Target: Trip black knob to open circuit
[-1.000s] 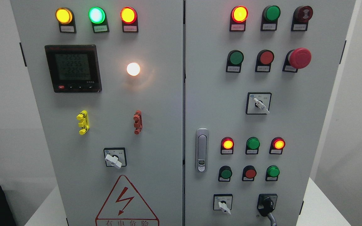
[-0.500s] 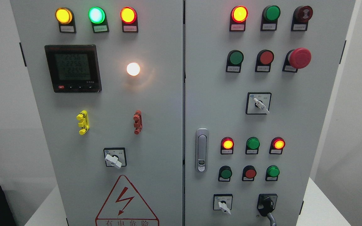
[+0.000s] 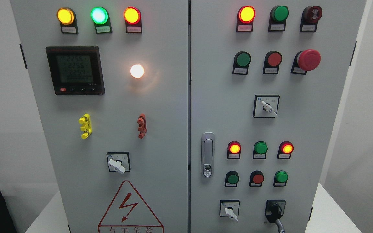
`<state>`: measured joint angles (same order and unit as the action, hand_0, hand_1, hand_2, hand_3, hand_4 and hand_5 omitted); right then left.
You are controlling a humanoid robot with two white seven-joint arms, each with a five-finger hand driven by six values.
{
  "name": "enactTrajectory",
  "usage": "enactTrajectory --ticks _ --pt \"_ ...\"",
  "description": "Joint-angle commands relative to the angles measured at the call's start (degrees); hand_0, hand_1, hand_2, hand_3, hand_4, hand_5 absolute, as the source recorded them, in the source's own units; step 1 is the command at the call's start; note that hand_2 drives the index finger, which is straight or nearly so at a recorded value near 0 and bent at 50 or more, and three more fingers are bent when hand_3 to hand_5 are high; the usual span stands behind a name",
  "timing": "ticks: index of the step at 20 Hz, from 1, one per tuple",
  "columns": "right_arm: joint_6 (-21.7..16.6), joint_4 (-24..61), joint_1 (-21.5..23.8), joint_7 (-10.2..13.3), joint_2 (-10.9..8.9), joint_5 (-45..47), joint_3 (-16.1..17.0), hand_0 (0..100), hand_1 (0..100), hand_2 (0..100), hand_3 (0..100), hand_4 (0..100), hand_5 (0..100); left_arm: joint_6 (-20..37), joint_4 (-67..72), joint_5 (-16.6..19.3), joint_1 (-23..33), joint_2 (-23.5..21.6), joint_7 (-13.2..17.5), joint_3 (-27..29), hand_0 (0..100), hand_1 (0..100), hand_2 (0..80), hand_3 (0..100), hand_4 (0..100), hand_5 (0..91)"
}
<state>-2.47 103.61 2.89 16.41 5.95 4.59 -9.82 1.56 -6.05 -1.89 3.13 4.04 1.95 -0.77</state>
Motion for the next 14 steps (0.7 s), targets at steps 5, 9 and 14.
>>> enactTrajectory --ticks 5,9,14 --pt "-1.3 2.6 -1.5 -1.6 0.12 -0.2 -2.9 0 6 5 100 100 97 0.1 0.0 -0.1 -0.2 0.1 0.0 0.1 12 39 0.0 0 0 0.0" --pt "-1.4 2.6 -1.5 -1.6 0.12 -0.2 -3.0 0 6 5 100 100 97 0.1 0.0 -0.1 -0.1 0.1 0.0 0.1 12 39 0.0 0 0 0.0" --pt "-1.4 2.6 -1.4 -1.6 0.03 -0.2 -3.0 0 6 5 100 100 97 0.1 0.0 -0.1 -0.1 0.1 0.0 0.1 12 39 0.0 0 0 0.0"
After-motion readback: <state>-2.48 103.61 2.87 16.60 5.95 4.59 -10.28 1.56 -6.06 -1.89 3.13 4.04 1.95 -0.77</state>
